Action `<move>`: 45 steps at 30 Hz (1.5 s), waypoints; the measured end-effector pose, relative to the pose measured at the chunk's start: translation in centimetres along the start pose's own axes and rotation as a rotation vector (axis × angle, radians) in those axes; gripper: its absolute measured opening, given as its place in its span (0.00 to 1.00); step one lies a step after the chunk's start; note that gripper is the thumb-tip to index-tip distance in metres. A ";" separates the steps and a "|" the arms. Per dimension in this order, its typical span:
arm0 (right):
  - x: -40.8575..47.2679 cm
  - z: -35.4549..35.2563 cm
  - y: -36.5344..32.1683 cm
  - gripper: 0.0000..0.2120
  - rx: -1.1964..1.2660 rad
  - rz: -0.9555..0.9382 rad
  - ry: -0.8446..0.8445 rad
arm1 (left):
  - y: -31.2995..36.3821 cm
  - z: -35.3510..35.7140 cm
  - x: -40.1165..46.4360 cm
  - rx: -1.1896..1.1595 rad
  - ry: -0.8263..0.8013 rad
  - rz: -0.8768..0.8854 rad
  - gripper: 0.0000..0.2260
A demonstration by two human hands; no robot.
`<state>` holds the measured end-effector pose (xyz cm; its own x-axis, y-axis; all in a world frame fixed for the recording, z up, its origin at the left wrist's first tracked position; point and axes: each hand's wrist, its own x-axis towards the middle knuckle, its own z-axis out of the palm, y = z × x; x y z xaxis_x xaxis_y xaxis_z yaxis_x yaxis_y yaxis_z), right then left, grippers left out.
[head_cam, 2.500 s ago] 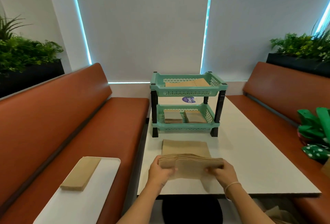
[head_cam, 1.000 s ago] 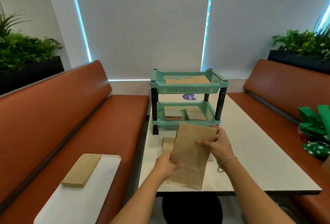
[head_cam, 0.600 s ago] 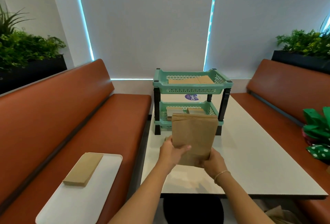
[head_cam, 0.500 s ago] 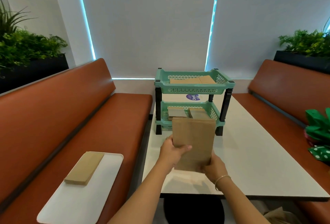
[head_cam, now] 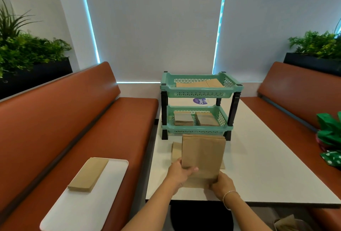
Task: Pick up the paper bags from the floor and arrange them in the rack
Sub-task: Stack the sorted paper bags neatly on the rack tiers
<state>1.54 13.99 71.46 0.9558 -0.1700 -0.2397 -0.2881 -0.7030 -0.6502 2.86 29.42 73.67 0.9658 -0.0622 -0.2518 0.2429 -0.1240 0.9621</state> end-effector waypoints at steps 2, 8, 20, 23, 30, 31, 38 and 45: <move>0.2 -0.6 -0.1 0.15 -0.014 -0.010 -0.026 | 1.4 -0.5 0.3 -0.004 0.029 0.018 0.20; 1.0 -4.6 0.0 0.09 0.264 -0.019 0.065 | 8.3 -4.1 -0.2 -0.036 0.057 0.291 0.12; 0.8 -6.3 -1.2 0.10 0.556 -0.122 0.205 | 0.0 -3.7 1.4 0.031 0.147 0.062 0.14; 0.8 -4.2 -0.5 0.17 0.426 -0.093 0.190 | -3.0 -2.6 0.8 0.162 0.159 -0.024 0.17; 1.4 -6.1 -2.3 0.17 0.437 -0.159 0.230 | -0.6 -3.0 1.4 0.070 0.154 0.047 0.14; 1.4 -6.1 -2.4 0.18 0.432 -0.167 0.230 | -0.4 -3.0 1.4 0.070 0.161 0.056 0.15; 0.6 -4.2 -0.8 0.19 0.276 -0.145 0.136 | -2.8 -3.0 -0.5 0.294 0.163 -0.015 0.18; 0.6 -5.5 -3.1 0.19 0.490 -0.059 0.189 | 1.0 -3.2 0.3 0.153 0.413 0.010 0.21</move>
<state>3.32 12.24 77.32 0.9521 -0.2931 -0.0876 -0.1833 -0.3174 -0.9304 3.72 32.42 74.93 0.9310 0.3329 -0.1501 0.2474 -0.2726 0.9298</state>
